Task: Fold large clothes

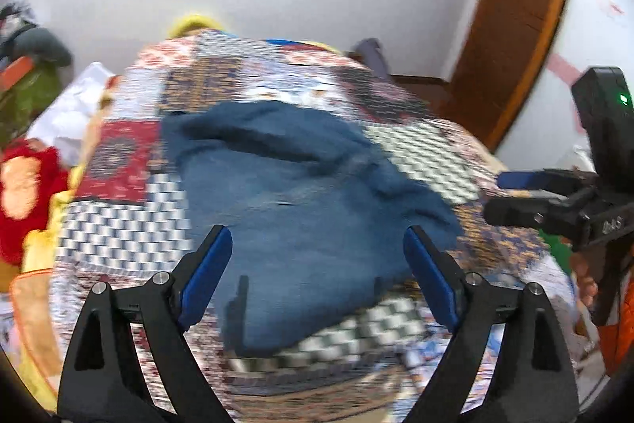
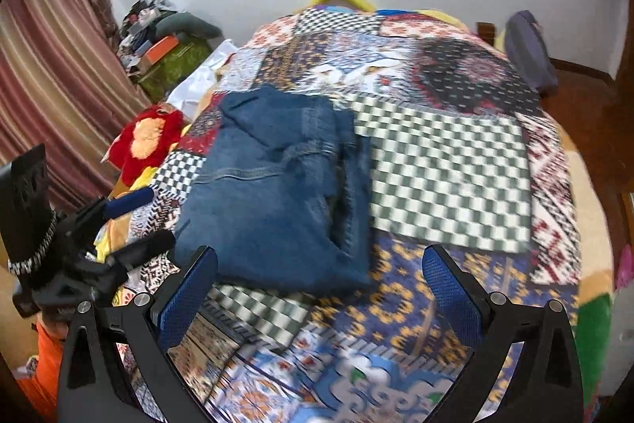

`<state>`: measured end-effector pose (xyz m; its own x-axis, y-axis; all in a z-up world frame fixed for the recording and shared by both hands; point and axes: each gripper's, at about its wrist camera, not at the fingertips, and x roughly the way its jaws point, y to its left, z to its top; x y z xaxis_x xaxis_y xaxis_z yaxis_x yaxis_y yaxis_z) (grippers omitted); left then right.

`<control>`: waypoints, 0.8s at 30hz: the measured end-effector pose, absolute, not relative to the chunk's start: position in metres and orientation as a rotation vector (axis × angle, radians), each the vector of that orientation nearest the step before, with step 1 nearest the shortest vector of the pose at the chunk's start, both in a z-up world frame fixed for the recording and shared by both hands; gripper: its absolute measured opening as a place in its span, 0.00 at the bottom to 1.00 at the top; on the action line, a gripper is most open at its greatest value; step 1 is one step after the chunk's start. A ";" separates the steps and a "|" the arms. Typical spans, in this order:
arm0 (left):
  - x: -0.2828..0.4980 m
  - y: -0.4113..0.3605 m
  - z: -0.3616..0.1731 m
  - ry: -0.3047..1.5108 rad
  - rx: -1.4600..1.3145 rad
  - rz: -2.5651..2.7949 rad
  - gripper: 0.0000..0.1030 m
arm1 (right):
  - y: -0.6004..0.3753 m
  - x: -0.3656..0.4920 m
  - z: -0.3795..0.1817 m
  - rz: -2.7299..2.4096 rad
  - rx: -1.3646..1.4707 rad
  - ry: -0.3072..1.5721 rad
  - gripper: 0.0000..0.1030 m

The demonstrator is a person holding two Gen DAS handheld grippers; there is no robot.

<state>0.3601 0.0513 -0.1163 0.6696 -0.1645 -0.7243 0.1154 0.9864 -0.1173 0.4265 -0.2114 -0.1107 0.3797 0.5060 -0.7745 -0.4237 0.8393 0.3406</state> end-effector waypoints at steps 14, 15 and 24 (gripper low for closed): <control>0.372 0.108 -0.195 0.995 -0.186 -0.048 0.91 | -0.153 0.467 -0.197 0.596 0.003 1.247 1.00; 0.369 0.110 -0.194 0.990 -0.193 -0.048 0.94 | -0.161 0.468 -0.200 0.588 0.022 1.254 1.00; 0.346 0.123 -0.178 0.991 -0.116 -0.013 0.96 | -0.215 0.472 -0.186 0.504 0.039 1.222 1.00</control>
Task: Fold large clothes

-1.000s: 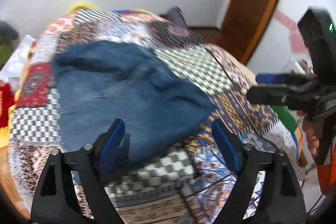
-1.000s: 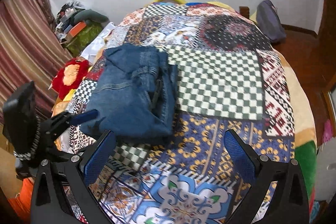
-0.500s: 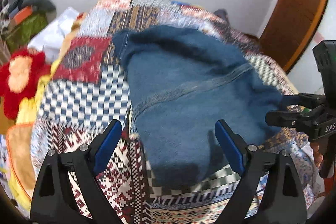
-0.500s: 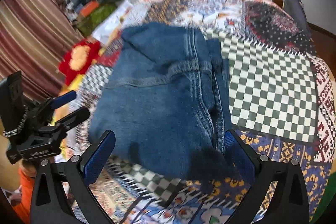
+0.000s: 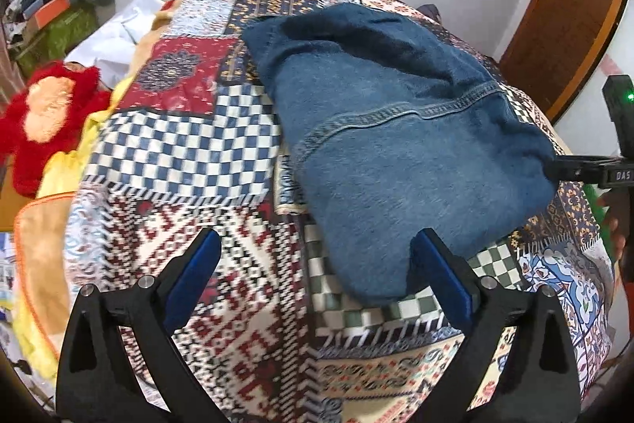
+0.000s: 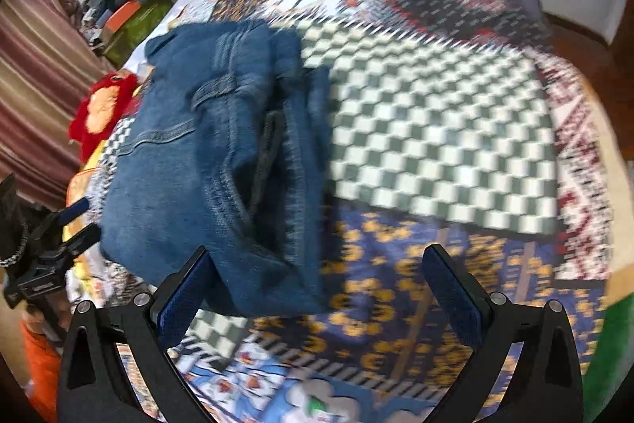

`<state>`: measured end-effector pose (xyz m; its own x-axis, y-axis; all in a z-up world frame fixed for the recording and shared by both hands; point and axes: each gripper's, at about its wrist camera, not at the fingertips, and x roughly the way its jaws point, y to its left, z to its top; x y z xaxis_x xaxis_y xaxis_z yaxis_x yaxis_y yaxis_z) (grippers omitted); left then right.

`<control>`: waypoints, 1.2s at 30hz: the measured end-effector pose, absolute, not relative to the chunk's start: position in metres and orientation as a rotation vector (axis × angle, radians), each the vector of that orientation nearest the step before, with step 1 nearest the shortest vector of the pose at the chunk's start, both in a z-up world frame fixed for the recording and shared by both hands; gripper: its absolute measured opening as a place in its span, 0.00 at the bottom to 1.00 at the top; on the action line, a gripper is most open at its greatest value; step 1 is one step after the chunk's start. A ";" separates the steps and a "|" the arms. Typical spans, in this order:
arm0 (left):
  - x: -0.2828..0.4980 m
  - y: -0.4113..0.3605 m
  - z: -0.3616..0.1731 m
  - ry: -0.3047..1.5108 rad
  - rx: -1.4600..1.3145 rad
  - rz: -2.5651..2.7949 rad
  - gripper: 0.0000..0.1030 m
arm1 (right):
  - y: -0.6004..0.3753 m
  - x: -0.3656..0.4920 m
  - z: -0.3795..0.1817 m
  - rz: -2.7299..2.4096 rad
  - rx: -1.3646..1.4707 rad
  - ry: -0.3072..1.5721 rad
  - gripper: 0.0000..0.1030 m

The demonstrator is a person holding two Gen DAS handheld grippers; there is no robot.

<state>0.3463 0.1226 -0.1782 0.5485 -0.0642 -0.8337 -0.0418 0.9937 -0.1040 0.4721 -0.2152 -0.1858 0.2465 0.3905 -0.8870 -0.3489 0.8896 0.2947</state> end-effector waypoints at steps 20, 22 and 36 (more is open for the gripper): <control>0.488 0.161 -0.188 1.017 -0.156 -0.035 0.97 | -0.089 0.527 -0.145 0.729 -0.352 1.021 1.00; 0.508 0.168 -0.197 1.026 -0.204 -0.037 0.97 | -0.078 0.543 -0.157 0.729 -0.364 1.059 1.00; 0.576 0.179 -0.223 1.034 -0.312 0.019 0.98 | -0.102 0.622 -0.203 0.682 -0.105 1.167 1.00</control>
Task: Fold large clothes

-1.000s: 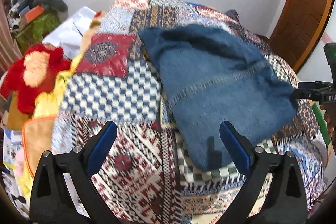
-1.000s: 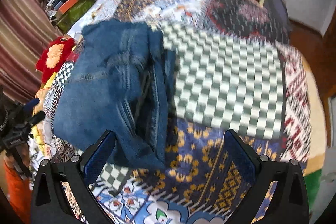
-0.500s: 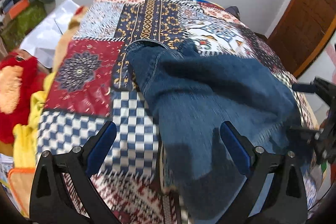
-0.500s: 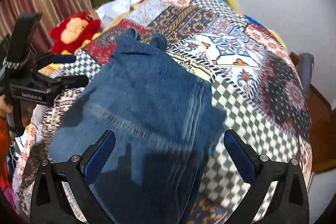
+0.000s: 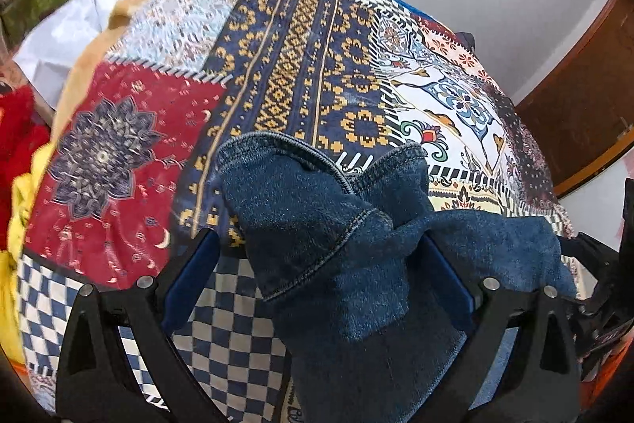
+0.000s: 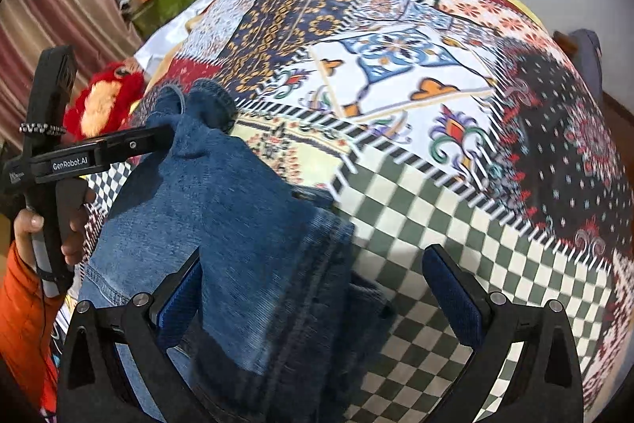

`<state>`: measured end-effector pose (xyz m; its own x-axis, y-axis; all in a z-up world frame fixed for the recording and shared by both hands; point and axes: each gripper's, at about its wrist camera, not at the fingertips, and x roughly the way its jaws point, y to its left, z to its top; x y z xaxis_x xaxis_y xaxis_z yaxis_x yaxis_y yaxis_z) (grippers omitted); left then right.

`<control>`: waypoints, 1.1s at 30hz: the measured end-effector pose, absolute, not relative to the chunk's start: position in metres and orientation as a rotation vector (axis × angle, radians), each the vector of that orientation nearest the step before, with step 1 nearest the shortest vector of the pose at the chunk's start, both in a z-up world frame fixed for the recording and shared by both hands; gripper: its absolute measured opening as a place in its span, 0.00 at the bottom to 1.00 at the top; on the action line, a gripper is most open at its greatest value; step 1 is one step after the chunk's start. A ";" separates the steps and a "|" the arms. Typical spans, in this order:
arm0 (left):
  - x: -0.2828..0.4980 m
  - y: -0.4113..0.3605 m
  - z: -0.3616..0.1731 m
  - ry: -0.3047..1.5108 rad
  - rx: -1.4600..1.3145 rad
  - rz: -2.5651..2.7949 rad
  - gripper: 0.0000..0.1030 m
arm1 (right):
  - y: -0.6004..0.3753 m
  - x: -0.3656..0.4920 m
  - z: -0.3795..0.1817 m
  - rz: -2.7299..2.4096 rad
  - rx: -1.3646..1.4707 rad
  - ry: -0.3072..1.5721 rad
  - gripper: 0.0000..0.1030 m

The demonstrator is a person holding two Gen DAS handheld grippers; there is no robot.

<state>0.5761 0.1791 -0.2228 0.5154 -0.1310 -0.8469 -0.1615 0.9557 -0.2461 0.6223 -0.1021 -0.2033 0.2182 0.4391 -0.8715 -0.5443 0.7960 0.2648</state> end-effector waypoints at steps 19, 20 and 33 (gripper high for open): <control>0.492 0.171 -0.146 0.942 -0.181 0.025 0.98 | -0.164 0.569 -0.139 0.512 -0.163 1.015 1.00; 0.487 0.168 -0.142 0.931 -0.172 0.023 0.98 | -0.164 0.563 -0.133 0.518 -0.177 1.000 1.00; 0.439 0.158 -0.183 1.014 -0.364 -0.107 0.98 | -0.158 0.519 -0.129 0.735 -0.088 1.044 1.00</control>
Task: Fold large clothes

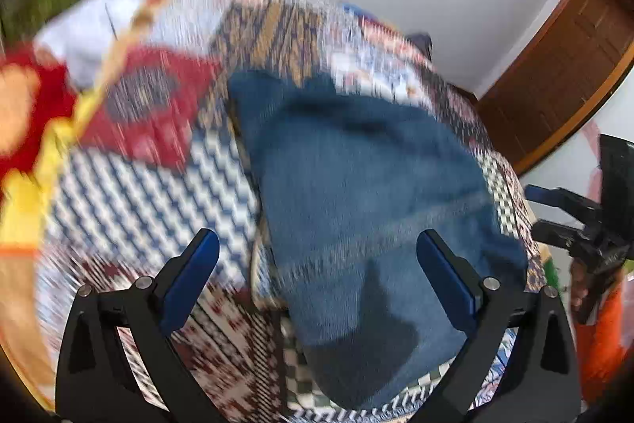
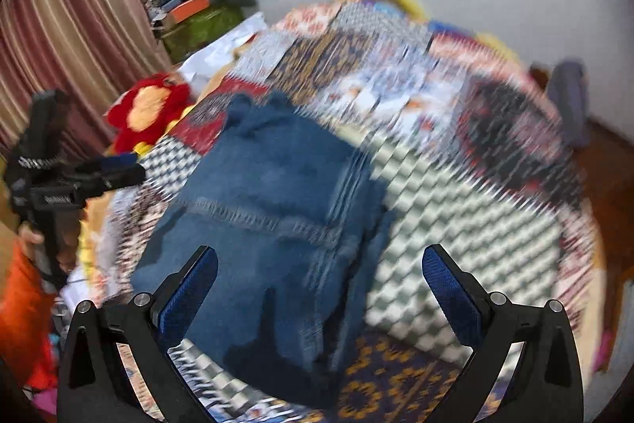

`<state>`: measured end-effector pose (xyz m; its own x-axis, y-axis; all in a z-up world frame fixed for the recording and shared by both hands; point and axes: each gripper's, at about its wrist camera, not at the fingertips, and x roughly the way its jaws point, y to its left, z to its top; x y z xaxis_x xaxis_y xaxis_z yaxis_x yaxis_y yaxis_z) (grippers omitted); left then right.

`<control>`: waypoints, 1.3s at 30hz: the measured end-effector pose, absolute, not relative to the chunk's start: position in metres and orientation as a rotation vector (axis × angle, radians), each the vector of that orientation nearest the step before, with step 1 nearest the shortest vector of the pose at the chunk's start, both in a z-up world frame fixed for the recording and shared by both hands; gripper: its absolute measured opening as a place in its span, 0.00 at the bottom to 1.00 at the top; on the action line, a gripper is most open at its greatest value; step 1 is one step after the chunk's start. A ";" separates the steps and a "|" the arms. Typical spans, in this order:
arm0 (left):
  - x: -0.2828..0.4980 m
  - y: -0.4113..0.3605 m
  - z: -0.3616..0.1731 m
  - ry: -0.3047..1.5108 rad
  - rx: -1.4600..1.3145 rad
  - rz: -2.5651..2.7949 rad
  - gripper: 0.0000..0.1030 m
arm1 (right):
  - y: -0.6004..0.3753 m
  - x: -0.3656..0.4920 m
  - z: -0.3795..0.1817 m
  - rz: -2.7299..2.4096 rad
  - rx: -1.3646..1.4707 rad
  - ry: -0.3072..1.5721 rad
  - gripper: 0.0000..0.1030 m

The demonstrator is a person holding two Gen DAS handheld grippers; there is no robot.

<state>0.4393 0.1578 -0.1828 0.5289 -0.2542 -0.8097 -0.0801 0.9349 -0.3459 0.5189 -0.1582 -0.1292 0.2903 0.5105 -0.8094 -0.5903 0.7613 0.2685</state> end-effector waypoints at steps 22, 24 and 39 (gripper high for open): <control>0.503 0.146 -0.267 1.178 -0.695 -0.294 0.96 | -0.130 0.572 -0.248 0.840 0.243 1.439 0.98; 0.507 0.140 -0.262 1.187 -0.662 -0.283 0.93 | -0.132 0.574 -0.247 0.815 0.290 1.428 0.88; 0.477 0.116 -0.171 1.036 -0.468 -0.286 0.51 | -0.137 0.538 -0.175 0.793 0.184 1.238 0.37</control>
<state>0.4772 0.1155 -0.1706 0.4857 -0.4406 -0.7549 0.0085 0.8660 -0.4999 0.5383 -0.1370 -0.1747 0.1030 0.6279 -0.7715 -0.4386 0.7248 0.5313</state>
